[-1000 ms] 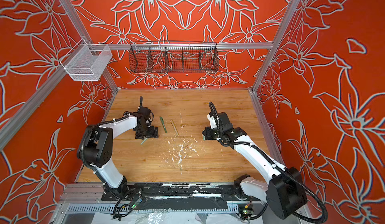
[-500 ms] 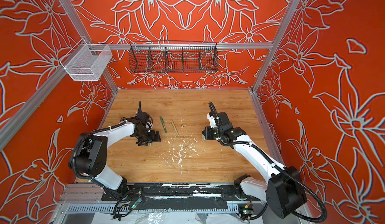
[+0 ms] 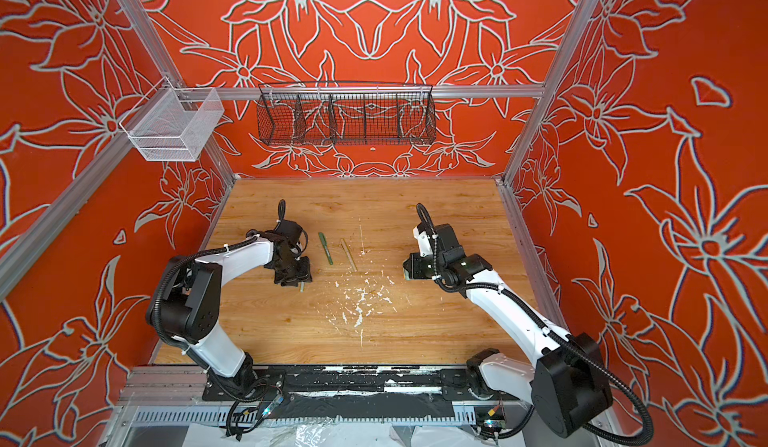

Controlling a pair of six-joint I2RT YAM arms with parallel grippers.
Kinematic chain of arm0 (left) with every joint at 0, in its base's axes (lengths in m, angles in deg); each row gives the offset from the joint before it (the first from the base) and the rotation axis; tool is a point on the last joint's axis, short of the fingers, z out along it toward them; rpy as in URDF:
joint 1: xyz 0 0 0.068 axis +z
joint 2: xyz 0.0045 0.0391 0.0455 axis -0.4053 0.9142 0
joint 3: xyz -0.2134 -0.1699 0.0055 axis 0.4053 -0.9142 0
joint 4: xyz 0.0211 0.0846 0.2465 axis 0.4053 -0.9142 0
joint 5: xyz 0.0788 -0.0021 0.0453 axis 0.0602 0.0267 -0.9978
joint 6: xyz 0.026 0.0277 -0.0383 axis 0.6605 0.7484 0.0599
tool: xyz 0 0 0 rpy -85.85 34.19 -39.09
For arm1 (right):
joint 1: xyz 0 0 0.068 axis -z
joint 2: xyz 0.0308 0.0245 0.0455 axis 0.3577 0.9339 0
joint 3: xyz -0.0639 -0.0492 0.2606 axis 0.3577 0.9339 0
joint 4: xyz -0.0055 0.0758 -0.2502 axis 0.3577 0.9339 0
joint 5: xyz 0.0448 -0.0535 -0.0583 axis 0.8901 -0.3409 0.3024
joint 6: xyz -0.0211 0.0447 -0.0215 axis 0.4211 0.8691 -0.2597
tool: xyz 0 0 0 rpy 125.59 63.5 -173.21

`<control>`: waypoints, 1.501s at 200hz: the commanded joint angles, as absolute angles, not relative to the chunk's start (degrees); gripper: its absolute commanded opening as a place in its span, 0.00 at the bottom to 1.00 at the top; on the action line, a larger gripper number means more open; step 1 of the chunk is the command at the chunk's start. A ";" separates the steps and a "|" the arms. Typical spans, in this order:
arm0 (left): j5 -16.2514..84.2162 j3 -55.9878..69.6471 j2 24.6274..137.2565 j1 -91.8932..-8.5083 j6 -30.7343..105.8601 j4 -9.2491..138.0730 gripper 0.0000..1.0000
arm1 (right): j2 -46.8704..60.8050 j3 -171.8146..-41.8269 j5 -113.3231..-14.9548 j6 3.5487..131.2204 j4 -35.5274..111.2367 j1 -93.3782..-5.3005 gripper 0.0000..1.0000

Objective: Insert the pens into the pen caps
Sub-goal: 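Close the left gripper on the pen and lift it nib upward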

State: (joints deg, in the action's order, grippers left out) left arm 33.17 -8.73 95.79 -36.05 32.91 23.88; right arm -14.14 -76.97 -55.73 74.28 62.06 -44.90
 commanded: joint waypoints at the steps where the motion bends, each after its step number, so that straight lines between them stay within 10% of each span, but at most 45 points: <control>1: 33.26 -10.95 98.60 -38.11 32.95 24.92 0.30 | -15.40 -75.99 -57.04 74.71 61.96 -44.55 0.04; 82: 32.86 -11.47 98.93 -38.85 33.11 25.41 0.00 | -15.40 -75.99 -56.79 74.92 61.40 -44.60 0.03; 300: 46.03 -6.76 68.46 -68.38 45.51 38.67 0.00 | -29.39 -83.71 -52.43 84.65 44.05 -44.60 0.00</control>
State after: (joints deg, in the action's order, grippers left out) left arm 45.30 -9.23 67.20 -66.24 43.67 37.38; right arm -27.49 -82.95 -53.92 81.34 48.35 -44.90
